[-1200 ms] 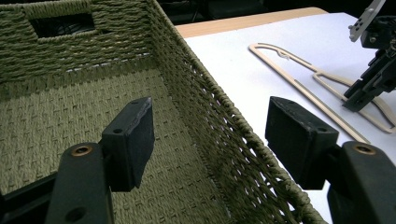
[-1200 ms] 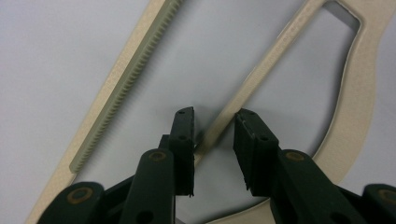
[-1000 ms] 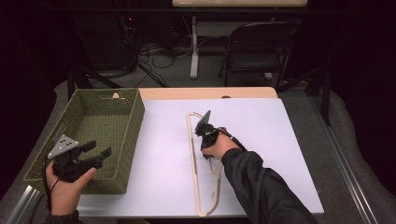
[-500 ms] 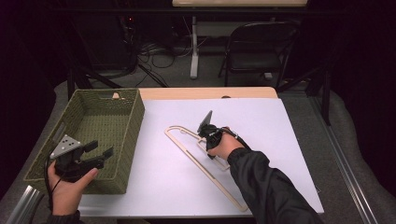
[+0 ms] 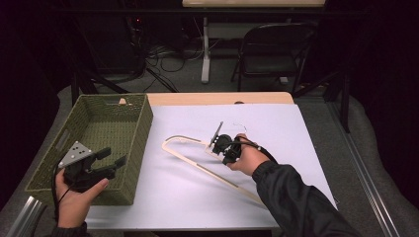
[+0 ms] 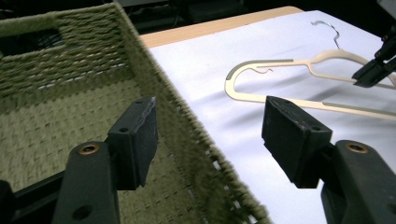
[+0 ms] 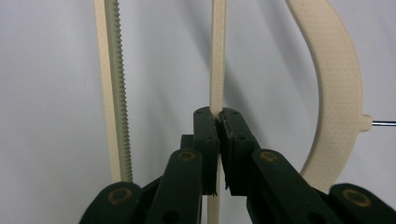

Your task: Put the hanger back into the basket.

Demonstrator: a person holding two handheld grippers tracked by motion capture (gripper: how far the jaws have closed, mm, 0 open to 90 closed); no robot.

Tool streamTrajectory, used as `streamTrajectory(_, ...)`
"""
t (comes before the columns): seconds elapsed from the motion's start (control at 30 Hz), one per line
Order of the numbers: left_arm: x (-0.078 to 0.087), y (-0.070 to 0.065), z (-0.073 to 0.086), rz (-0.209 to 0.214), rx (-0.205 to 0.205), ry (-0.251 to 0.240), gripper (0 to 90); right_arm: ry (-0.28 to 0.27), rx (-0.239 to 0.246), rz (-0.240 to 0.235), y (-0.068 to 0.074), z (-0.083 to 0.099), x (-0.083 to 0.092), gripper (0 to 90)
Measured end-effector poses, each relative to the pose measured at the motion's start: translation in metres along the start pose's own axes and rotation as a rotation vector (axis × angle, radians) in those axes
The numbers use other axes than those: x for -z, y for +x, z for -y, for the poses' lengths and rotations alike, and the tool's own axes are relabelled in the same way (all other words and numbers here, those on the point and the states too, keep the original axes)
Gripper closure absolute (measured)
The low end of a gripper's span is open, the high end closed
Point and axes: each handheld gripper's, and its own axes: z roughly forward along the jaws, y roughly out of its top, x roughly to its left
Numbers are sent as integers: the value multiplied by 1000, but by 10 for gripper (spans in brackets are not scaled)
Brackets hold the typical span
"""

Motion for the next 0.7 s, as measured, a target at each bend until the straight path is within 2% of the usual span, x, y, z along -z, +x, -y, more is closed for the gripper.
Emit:
streamTrajectory(0.07, 0, -4, -3, 19, -13, -4, 374, -19, 68, 49, 6, 2, 7, 857)
streamTrajectory(0.1, -1, -9, -6, 32, -29, -3, 374, -41, 143, 91, 12, 3, 13, 857)
streamTrajectory(0.13, -1, -9, -6, 32, -29, -3, 374, -41, 143, 91, 12, 3, 13, 857)
streamTrajectory(0.17, -2, -11, -7, 39, -34, -2, 374, -68, 209, 123, 19, 5, 17, 857)
streamTrajectory(0.2, -3, -13, -8, 47, -40, 6, 374, -68, 209, 123, 19, 5, 17, 857)
streamTrajectory(0.23, -4, -16, -9, 56, -46, 13, 374, -77, 237, 136, 22, 7, 19, 857)
streamTrajectory(0.27, -6, -18, -10, 67, -51, 17, 376, -94, 293, 155, 28, 10, 20, 857)
streamTrajectory(0.3, -7, -20, -11, 80, -57, 26, 376, -94, 293, 155, 28, 10, 20, 857)
streamTrajectory(0.37, -11, -24, -12, 108, -61, 39, 384, -100, 337, 177, 32, 13, 21, 857)
streamTrajectory(0.43, -16, -30, -15, 131, -80, 57, 387, -122, 401, 182, 36, 16, 20, 856)
streamTrajectory(0.47, -18, -33, -17, 142, -92, 67, 394, -133, 458, 190, 42, 19, 19, 857)
streamTrajectory(0.5, -21, -36, -20, 155, -103, 75, 397, -135, 490, 198, 45, 21, 19, 857)
streamTrajectory(0.57, -28, -41, -24, 197, -109, 93, 412, -136, 507, 204, 48, 22, 19, 857)
streamTrajectory(0.63, -37, -45, -28, 230, -121, 125, 413, -146, 569, 237, 57, 25, 18, 857)
streamTrajectory(0.67, -42, -48, -29, 249, -119, 147, 413, -146, 569, 237, 57, 25, 18, 857)
streamTrajectory(0.7, -47, -50, -31, 268, -120, 169, 413, -156, 598, 254, 61, 26, 19, 857)
